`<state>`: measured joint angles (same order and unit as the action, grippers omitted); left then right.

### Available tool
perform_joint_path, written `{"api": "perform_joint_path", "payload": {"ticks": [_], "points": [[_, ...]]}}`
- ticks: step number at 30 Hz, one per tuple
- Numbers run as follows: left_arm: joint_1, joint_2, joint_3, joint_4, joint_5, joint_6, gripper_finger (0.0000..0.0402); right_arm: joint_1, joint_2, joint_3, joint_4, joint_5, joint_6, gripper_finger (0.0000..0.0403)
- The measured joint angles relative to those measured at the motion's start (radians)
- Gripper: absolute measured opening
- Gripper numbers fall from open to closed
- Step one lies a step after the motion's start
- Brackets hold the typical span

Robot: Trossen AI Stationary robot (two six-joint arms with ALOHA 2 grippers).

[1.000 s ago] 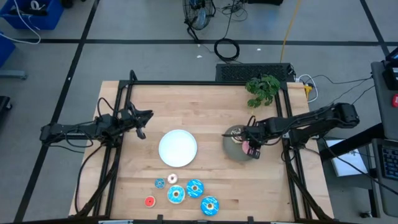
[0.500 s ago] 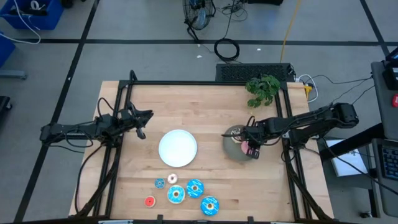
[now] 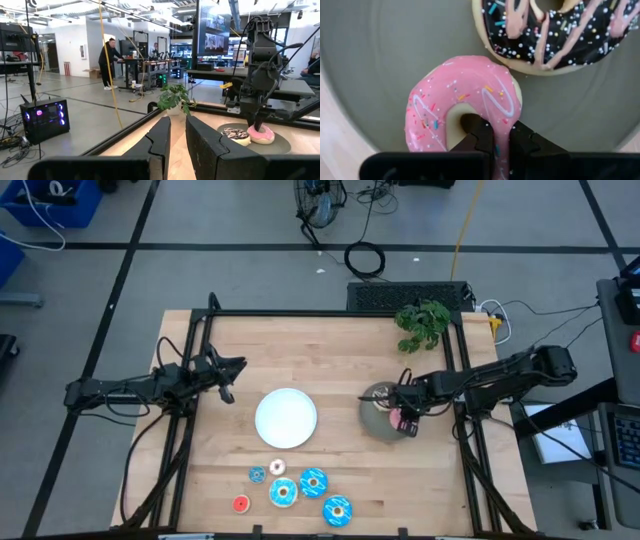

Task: Pick & Place donuts
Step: Put the large pink donut on the gray plate

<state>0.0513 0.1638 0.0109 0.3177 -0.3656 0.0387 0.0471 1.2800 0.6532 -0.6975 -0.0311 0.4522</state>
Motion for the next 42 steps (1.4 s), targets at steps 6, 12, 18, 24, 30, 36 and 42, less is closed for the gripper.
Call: {"api": "perform_joint_path", "payload": {"ticks": [6, 12, 18, 24, 30, 36, 42], "points": [[0.0, 0.0, 0.0, 0.0, 0.0, 0.0, 0.0067, 0.0, 0.0, -0.003, 0.007, 0.002, -0.005, 0.0037], [0.0, 0.0, 0.0, 0.0, 0.0, 0.0, 0.0067, -0.001, 0.0, -0.003, 0.013, 0.003, 0.017, 0.0111], [0.0, 0.0, 0.0, 0.0, -0.001, 0.001, 0.0067, -0.001, -0.001, 0.002, 0.004, 0.002, 0.025, 0.0153], [0.0, 0.0, 0.0, 0.0, -0.001, 0.001, 0.0067, -0.001, -0.014, 0.05, -0.031, 0.004, 0.002, 0.0166], [0.0, 0.0, 0.0, 0.0, -0.001, 0.001, 0.0067, -0.001, -0.027, 0.068, -0.057, 0.005, -0.008, 0.0169], [0.0, 0.0, 0.0, -0.004, -0.001, 0.0, 0.0067, 0.0, -0.024, 0.068, -0.077, -0.004, -0.032, 0.0183], [0.0, 0.0, 0.0, -0.006, -0.001, 0.0, 0.0067, -0.015, -0.024, 0.068, -0.137, -0.017, -0.038, 0.0228]]}}
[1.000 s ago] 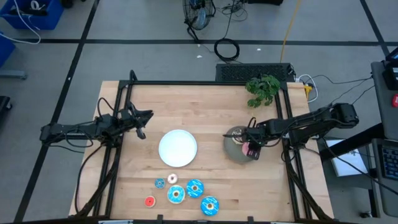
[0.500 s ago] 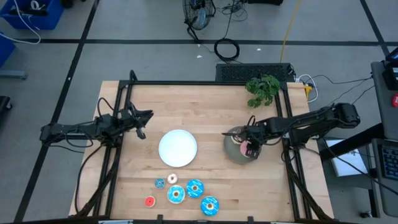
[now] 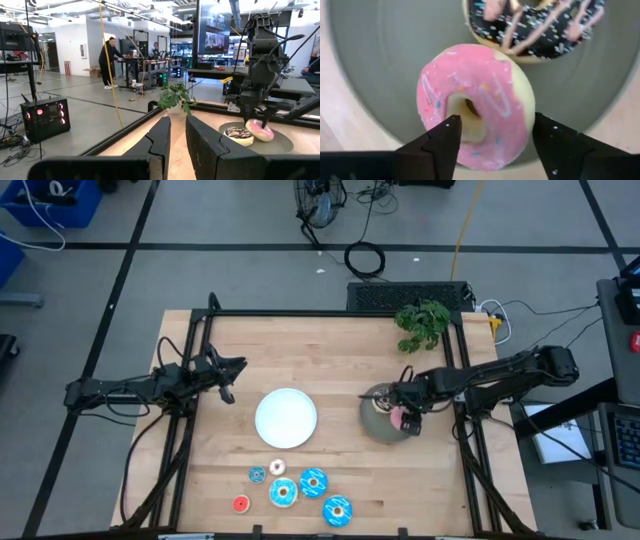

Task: Pick & Place donuts
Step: Put the large pink donut on the gray plate

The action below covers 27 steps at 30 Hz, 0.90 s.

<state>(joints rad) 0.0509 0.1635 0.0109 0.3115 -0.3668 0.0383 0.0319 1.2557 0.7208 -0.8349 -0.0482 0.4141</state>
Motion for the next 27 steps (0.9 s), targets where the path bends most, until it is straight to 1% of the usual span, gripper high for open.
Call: {"api": "perform_joint_path", "payload": {"ticks": [7, 10, 14, 16, 18, 22, 24, 27], "points": [[0.0, 0.0, 0.0, 0.0, 0.0, 0.0, 0.0067, -0.023, -0.016, 0.0, -0.024, -0.002, -0.001, 0.0275], [0.0, 0.0, 0.0, 0.0, 0.0, -0.001, 0.0067, -0.024, -0.029, 0.0, -0.024, -0.006, -0.004, 0.0285], [0.0, 0.0, 0.0, 0.0, 0.0, 0.0, 0.0067, -0.024, -0.058, 0.037, -0.038, -0.006, -0.013, 0.029], [0.0, 0.0, 0.0, 0.0, 0.0, -0.001, 0.0067, -0.024, -0.073, 0.06, -0.034, 0.005, -0.036, 0.0289], [0.0, 0.0, 0.0, 0.0, -0.001, -0.003, 0.0067, -0.024, -0.087, 0.078, -0.021, 0.04, -0.057, 0.0287], [0.0, 0.0, 0.0, 0.0, -0.001, -0.003, 0.0067, -0.024, -0.101, 0.082, 0.04, 0.08, -0.087, 0.0279], [0.0, 0.0, 0.0, 0.0, -0.001, -0.003, 0.0067, -0.024, -0.094, 0.082, 0.034, 0.087, -0.086, 0.0266], [0.0, 0.0, 0.0, 0.0, -0.001, -0.003, 0.0067, -0.024, -0.083, 0.082, 0.012, 0.128, -0.087, 0.023]]}}
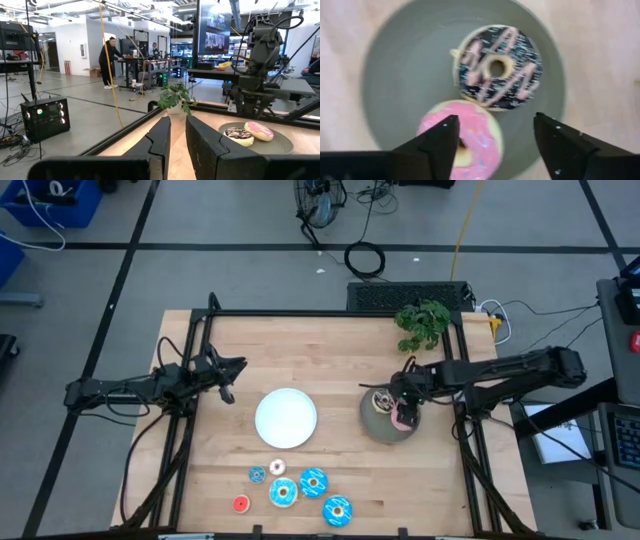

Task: Pick & Place donuts
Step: Put the large pink donut on the gray plate

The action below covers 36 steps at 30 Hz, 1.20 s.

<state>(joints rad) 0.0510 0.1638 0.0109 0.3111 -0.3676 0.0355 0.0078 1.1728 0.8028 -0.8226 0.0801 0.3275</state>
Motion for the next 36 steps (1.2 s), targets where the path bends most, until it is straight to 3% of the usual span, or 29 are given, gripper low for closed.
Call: {"api": "perform_joint_path", "payload": {"ticks": [5, 12, 23, 36], "points": [[0.0, 0.0, 0.0, 0.0, 0.0, 0.0, 0.0067, 0.0, 0.004, 0.0, 0.052, 0.054, -0.011, 0.0149], [0.0, 0.0, 0.0, 0.0, 0.0, 0.0, 0.0067, 0.0, 0.041, -0.004, 0.065, 0.019, -0.046, 0.0011], [0.0, 0.0, 0.0, -0.001, 0.0, 0.004, 0.0067, -0.002, 0.097, -0.012, 0.053, -0.054, -0.037, 0.0001], [0.0, 0.0, 0.0, -0.001, 0.0, 0.004, 0.0067, -0.001, 0.15, -0.012, 0.023, -0.027, -0.032, 0.0]]}}
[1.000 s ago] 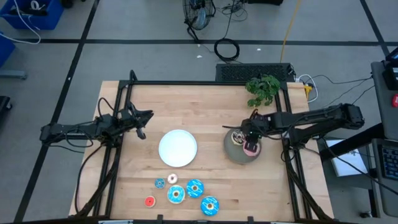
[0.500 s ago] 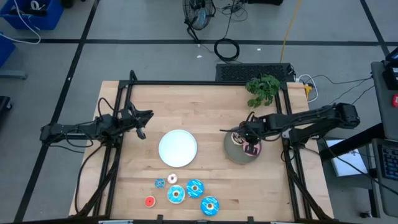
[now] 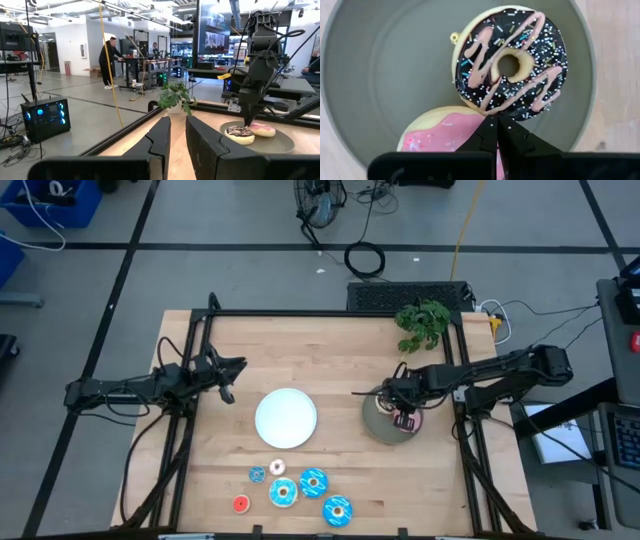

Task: Pick & Place donuts
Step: Put the large pink donut on the gray plate

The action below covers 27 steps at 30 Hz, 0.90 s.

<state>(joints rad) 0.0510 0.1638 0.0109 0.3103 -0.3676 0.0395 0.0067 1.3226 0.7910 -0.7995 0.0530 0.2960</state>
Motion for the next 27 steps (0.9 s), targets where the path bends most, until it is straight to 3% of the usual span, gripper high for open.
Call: {"api": "perform_joint_path", "payload": {"ticks": [8, 17, 27], "points": [[0.0, 0.0, 0.0, 0.0, 0.0, 0.0, 0.0067, 0.009, 0.0, 0.0, 0.069, -0.033, -0.021, 0.0], [0.0, 0.0, 0.0, 0.0, 0.0, -0.002, 0.0067, 0.033, 0.0, -0.003, 0.019, -0.05, 0.007, 0.0], [0.0, 0.0, 0.0, 0.0, 0.0, -0.004, 0.0067, 0.041, -0.001, -0.095, 0.111, -0.023, 0.014, 0.0]]}}
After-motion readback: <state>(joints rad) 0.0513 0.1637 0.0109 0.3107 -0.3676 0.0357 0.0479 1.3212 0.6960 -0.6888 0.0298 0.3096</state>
